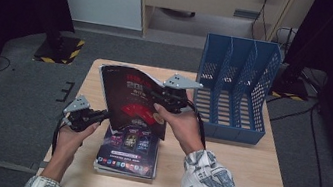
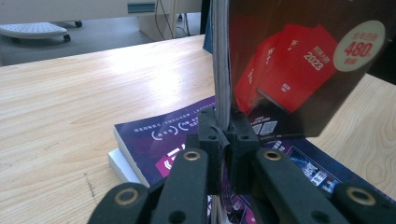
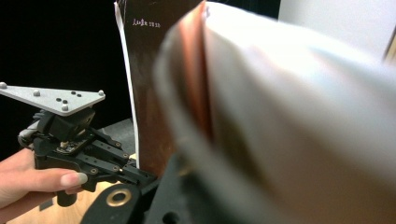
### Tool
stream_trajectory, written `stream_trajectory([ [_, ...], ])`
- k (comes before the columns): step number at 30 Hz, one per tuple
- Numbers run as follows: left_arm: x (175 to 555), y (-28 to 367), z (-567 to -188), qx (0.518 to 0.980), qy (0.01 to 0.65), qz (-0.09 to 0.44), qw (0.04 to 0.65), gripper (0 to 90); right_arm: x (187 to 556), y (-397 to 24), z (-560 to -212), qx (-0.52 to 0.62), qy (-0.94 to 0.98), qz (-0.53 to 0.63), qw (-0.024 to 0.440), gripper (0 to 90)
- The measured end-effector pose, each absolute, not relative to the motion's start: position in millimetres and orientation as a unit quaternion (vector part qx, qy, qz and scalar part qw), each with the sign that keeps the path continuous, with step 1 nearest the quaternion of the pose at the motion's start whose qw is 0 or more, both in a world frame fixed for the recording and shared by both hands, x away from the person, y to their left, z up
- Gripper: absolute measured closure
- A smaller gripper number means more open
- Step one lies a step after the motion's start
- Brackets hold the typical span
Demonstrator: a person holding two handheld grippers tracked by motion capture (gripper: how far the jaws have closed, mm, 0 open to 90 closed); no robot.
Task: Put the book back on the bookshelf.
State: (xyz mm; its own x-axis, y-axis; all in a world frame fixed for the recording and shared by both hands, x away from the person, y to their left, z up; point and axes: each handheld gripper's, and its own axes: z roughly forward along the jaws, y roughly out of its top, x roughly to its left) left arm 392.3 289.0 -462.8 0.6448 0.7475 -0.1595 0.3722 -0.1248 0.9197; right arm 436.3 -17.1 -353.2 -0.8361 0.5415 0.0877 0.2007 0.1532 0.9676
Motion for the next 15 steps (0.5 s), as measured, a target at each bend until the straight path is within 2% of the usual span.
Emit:
stream_trajectory([
  [3, 392.5, 293.2, -464.6, 0.725, 0.388, 0.175, 0.542, 74.6, 435.4, -15.6, -351.6, 0.250, 0.747, 0.599, 0.145, 86.6],
  [4, 392.5, 296.4, -465.1, 0.726, 0.392, 0.184, 0.534, 68.8, 435.2, -15.3, -351.2, 0.250, 0.747, 0.599, 0.147, 86.7],
  [6, 393.1, 303.2, -468.1, 0.718, 0.415, 0.189, 0.526, 51.7, 434.4, -14.2, -350.2, 0.251, 0.747, 0.597, 0.150, 86.6],
  [8, 392.7, 311.1, -473.5, 0.707, 0.439, 0.190, 0.521, 41.6, 434.0, -13.9, -349.4, 0.254, 0.747, 0.595, 0.153, 86.7],
  [10, 392.6, 314.6, -478.2, 0.703, 0.457, 0.193, 0.509, 34.5, 433.7, -14.6, -347.7, 0.257, 0.746, 0.595, 0.155, 86.7],
  [15, 394.1, 316.5, -489.1, 0.723, 0.492, 0.227, 0.428, 20.1, 432.6, -17.6, -340.1, 0.261, 0.740, 0.597, 0.165, 86.7],
])
